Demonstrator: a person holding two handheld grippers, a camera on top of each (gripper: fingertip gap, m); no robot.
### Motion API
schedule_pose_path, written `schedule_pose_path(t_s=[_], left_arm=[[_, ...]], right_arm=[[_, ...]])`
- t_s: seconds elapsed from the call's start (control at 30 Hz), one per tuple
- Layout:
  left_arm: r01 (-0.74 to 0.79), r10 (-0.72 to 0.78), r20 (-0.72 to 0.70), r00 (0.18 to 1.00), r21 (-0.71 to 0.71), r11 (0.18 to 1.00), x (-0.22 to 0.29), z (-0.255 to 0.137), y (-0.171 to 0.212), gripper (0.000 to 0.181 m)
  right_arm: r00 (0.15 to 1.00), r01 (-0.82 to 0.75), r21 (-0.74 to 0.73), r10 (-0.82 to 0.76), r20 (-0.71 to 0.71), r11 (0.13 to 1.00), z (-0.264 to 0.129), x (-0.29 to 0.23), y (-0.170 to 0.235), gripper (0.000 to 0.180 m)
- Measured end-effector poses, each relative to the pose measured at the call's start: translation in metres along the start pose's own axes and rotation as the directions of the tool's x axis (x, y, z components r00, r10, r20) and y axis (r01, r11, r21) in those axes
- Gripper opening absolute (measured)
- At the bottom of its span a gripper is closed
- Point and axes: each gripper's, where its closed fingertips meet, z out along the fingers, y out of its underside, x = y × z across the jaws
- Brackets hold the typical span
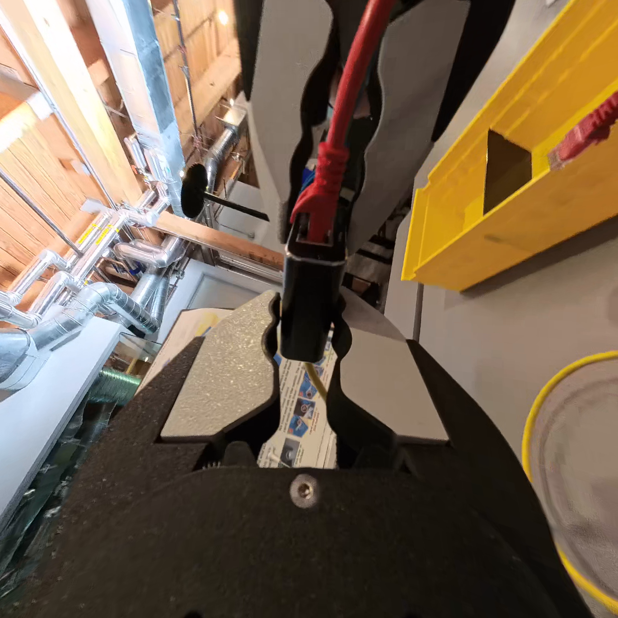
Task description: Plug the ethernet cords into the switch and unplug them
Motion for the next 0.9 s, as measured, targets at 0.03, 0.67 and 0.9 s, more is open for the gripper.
schedule_pose_path(t_s=[0.03, 0.67, 0.9], left_arm=[[0.013, -0.013, 0.012, 1.000, 0.011, 1.000, -0.003, 0.000, -0.003, 0.033], [-0.074, 0.074, 0.021, 0.997, 0.021, 0.997, 0.004, -0.001, -0.005, 0.027], [-0.115, 0.117, 0.032, 0.993, -0.068, 0.991, 0.004, 0.005, 0.006, 0.026]], right_arm=[[1.000, -0.007, 0.024, 0.007, 0.002, 1.000, -0.002, 0.000, -0.002, 0.026], [0.999, -0.022, 0.118, 0.018, 0.034, 0.993, 0.003, -0.006, -0.011, 0.026], [0.998, -0.057, 0.122, 0.054, 0.027, 0.991, 0.009, -0.007, 0.000, 0.027]])
